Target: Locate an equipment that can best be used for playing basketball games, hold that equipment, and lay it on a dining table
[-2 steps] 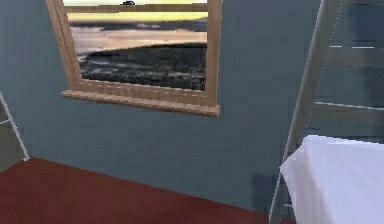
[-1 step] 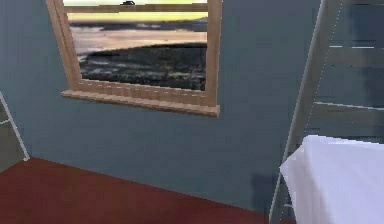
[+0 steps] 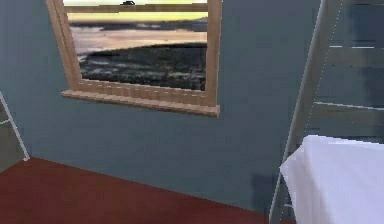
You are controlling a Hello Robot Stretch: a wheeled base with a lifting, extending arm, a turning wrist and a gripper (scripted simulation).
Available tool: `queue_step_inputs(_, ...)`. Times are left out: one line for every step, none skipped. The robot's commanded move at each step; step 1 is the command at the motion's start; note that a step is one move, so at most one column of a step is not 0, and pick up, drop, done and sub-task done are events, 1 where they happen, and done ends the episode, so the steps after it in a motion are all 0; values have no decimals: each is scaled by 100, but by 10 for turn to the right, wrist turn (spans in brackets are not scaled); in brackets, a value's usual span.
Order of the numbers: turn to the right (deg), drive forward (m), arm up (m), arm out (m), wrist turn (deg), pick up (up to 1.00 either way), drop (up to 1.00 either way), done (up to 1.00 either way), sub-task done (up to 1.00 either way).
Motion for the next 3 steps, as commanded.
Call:
queue_step_inputs(0, 0, 0, 0, 450, 0, 0, 0, 0)
queue_step_inputs(0, 0, 0, 0, 240, 0, 0, 0, 0)
queue_step_inputs(0, 0, -12, 0, 0, 0, 0, 0, 0)
